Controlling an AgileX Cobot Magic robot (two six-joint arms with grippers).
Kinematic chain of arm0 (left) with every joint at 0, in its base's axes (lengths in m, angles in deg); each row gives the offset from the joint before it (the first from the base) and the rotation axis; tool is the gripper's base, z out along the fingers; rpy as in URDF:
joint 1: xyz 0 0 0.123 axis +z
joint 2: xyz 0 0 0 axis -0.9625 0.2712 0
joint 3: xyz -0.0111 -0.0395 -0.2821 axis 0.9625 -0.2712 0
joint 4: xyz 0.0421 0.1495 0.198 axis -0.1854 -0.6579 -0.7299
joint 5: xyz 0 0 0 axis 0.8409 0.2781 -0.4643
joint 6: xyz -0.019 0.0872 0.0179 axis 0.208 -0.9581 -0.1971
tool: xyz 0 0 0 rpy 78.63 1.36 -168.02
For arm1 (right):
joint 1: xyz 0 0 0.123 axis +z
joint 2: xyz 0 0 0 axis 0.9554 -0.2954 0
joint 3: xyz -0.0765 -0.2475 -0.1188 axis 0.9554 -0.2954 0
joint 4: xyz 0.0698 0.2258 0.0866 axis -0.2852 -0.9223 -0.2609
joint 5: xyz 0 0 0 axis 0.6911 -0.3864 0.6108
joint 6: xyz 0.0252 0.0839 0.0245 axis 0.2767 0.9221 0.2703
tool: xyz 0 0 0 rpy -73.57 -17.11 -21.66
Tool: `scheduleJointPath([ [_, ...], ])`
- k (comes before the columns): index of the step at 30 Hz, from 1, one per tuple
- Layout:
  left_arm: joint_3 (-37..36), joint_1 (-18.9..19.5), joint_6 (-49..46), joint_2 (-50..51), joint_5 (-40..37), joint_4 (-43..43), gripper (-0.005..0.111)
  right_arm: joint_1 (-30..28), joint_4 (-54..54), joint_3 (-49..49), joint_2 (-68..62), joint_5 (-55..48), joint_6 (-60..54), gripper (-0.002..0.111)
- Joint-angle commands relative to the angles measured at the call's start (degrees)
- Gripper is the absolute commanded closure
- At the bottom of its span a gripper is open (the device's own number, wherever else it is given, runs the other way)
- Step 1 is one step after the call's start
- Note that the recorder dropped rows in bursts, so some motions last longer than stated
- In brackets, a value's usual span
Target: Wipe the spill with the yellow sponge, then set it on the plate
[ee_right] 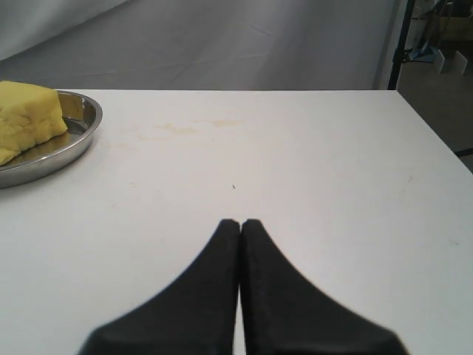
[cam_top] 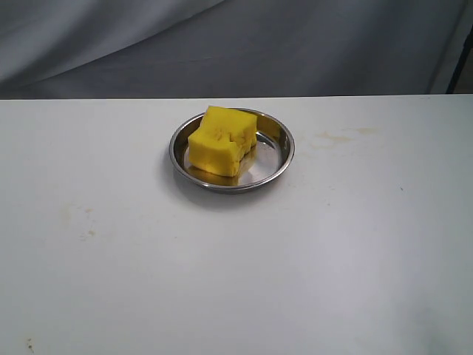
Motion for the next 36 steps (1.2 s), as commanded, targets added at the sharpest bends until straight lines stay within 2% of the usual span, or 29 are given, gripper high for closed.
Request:
scheduleJointPath([
  [1, -2.0, -0.3, 0.1, -2.9, 0.0, -0.1, 0.003, 0.1, 0.0, -0.2, 0.3, 0.2, -0.1, 0.108],
  [36, -3.3, -0.3, 0.1, -4.2, -0.1, -0.3, 0.003, 0.1, 0.0, -0.2, 0.3, 0.2, -0.1, 0.108],
])
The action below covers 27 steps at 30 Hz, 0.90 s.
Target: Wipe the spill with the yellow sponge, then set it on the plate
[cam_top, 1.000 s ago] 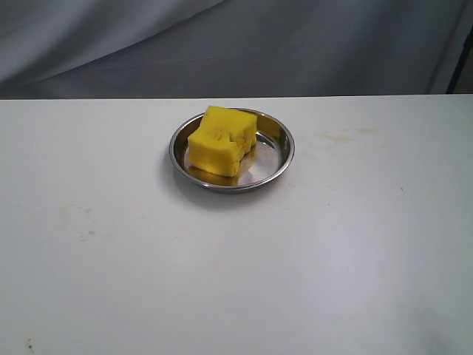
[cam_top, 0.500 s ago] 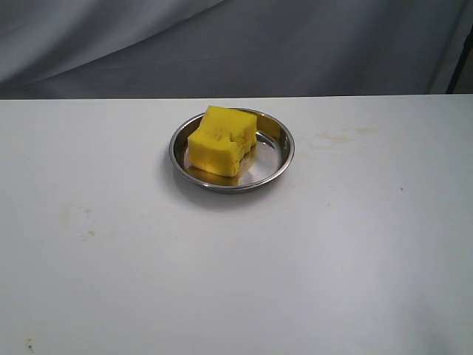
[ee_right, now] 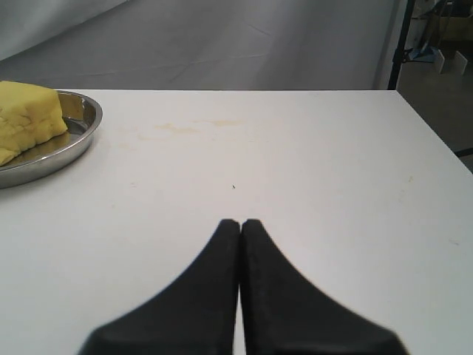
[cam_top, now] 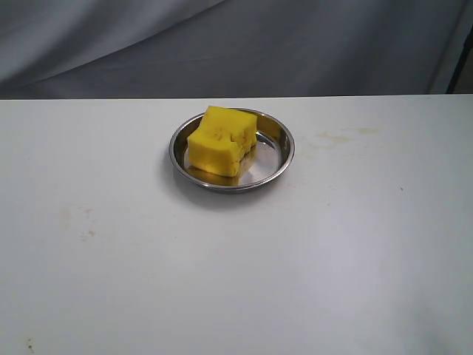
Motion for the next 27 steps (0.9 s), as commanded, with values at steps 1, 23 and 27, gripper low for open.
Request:
scheduleJointPath([
  [1, -0.4, -0.3, 0.1, -0.2, -0.3, -0.3, 0.003, 0.1, 0.0, -0.2, 0.3, 0.2, -0.1, 0.108],
  [23, -0.4, -0.3, 0.1, -0.2, -0.3, -2.2, 0.003, 0.1, 0.0, -0.2, 0.3, 0.2, -0.1, 0.108],
  [27, -0.4, -0.3, 0.1, -0.2, -0.2, -2.2, 0.003, 0.1, 0.0, -0.2, 0.3, 0.2, -0.1, 0.108],
])
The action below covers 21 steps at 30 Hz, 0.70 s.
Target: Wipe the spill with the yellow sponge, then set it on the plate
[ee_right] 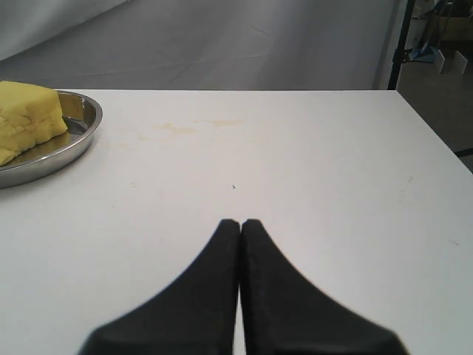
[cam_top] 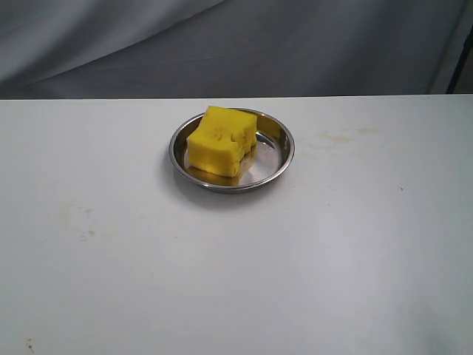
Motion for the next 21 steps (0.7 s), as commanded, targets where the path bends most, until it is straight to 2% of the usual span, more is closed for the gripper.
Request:
scheduleJointPath([
  [1, -0.2, -0.3, 0.1, -0.2, -0.1, -0.4, 0.003, 0.1, 0.0, -0.2, 0.3, 0.2, -0.1, 0.108],
  [21, -0.2, -0.3, 0.1, -1.0, -1.2, -1.1, 0.003, 0.1, 0.0, -0.2, 0.3, 0.2, -0.1, 0.108],
])
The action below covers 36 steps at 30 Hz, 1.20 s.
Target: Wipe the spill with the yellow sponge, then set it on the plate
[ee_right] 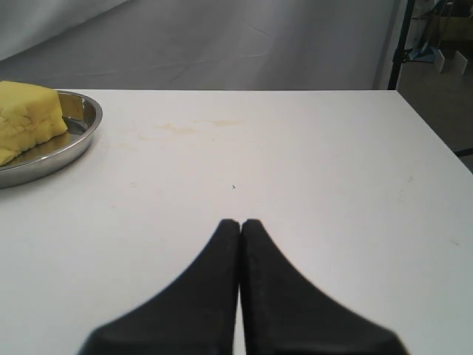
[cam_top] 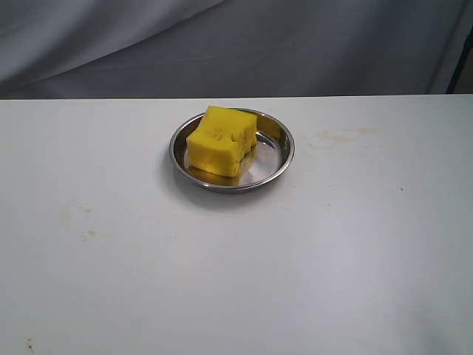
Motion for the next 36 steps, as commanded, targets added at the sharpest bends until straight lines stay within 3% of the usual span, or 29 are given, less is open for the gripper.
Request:
scheduleJointPath([
  [1, -0.2, -0.3, 0.1, -1.4, -0.9, -1.1, 0.003, 0.1, 0.0, -0.2, 0.3, 0.2, -0.1, 0.108],
  [11, -0.2, -0.3, 0.8, -7.3, -4.9, -0.9, 0.006, 0.1, 0.0, -0.2, 0.3, 0.2, -0.1, 0.108],
  [14, -0.2, -0.3, 2.4, -8.7, -6.5, -0.5, 0.026, 0.1, 0.0, -0.2, 0.3, 0.2, -0.1, 0.108],
  [16, -0.2, -0.3, 2.4, -9.6, -6.5, 0.0, 0.046, 0.1, 0.0, -0.2, 0.3, 0.2, -0.1, 0.108],
  [17, -0.2, -0.3, 2.5, -9.8, -6.5, -1.0, 0.049, 0.1, 0.0, -0.2, 0.3, 0.2, -0.1, 0.108],
  [25, -0.2, -0.3, 2.5, -12.5, -6.5, -0.3, 0.047, 0.1, 0.0, -0.2, 0.3, 0.2, -0.1, 0.108],
  [29, -0.2, -0.3, 2.5, -15.0, -6.6, 4.6, 0.047, 0.1, 0.0, -0.2, 0.3, 0.2, -0.1, 0.108],
  [36, -0.2, -0.3, 9.6, -17.8, -11.0, 9.2, 0.056, 0.1, 0.0, -0.2, 0.3, 0.2, -0.1, 0.108],
])
